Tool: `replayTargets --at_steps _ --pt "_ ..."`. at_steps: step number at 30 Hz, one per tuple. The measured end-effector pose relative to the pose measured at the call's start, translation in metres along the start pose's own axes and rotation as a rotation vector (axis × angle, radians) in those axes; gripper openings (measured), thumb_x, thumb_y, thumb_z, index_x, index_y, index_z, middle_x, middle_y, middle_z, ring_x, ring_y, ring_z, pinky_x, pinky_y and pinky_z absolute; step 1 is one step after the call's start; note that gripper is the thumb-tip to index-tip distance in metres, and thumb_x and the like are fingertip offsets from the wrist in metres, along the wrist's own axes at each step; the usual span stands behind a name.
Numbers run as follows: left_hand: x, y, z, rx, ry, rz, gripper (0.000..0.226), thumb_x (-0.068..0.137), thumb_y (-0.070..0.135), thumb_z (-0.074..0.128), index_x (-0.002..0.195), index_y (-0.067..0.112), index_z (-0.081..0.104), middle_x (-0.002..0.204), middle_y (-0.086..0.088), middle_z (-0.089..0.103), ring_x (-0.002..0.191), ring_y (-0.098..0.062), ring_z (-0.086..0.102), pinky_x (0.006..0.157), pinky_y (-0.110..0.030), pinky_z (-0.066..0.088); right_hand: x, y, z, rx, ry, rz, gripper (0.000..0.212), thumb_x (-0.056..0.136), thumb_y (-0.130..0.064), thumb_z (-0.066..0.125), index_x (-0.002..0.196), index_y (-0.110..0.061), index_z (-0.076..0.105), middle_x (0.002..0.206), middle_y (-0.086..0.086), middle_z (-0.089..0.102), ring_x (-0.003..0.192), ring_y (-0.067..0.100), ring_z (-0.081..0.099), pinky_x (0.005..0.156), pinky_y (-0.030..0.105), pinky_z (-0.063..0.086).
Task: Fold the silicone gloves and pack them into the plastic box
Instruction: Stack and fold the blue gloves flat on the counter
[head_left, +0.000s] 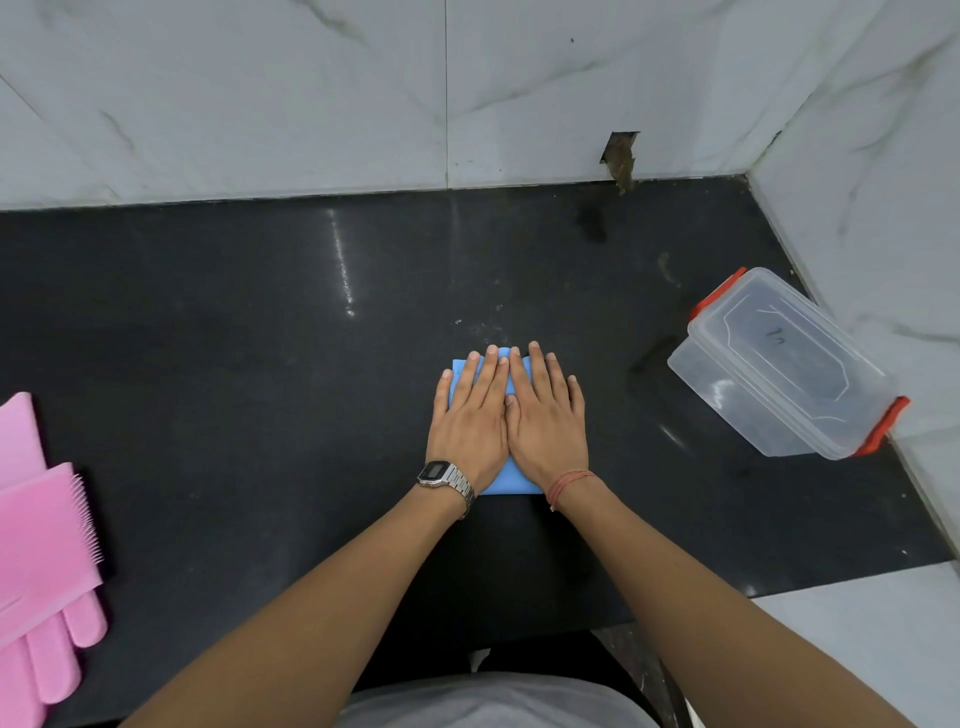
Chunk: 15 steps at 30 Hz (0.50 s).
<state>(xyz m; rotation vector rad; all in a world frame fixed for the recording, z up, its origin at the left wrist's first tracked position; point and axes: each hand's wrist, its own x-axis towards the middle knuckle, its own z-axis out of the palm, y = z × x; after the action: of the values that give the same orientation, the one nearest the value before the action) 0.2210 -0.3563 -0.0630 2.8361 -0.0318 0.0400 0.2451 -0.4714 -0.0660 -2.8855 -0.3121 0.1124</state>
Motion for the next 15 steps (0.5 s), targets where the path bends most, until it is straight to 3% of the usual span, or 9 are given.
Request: replayTargets --at_steps 8,15 --pt "0.0021 -0.0014 -0.0006 0.015 -0.040 -0.008 0.053 0.103 0.033 0.018 0.153 0.022 0.006 0.162 0.004 0.004 0.149 -0.015 -0.001 0.117 -0.038 -0.007 0.0018 -0.0003 -0.0017 0.007 -0.016 -0.009 0.056 0.102 -0.036 0.020 0.156 -0.025 0.009 0.165 0.003 0.007 0.151 0.023 0.008 0.121 0.046 0.009" --pt "-0.0025 -0.0004 -0.0077 0.078 -0.093 0.021 0.055 0.102 0.033 0.015 0.153 0.020 0.000 0.162 0.001 -0.002 0.148 -0.016 -0.005 0.118 -0.040 -0.007 -0.0044 0.0008 -0.0066 -0.019 -0.063 -0.023 0.057 0.103 -0.035 0.020 0.156 -0.022 0.002 0.165 0.003 -0.001 0.152 0.021 -0.003 0.120 0.045 -0.002"
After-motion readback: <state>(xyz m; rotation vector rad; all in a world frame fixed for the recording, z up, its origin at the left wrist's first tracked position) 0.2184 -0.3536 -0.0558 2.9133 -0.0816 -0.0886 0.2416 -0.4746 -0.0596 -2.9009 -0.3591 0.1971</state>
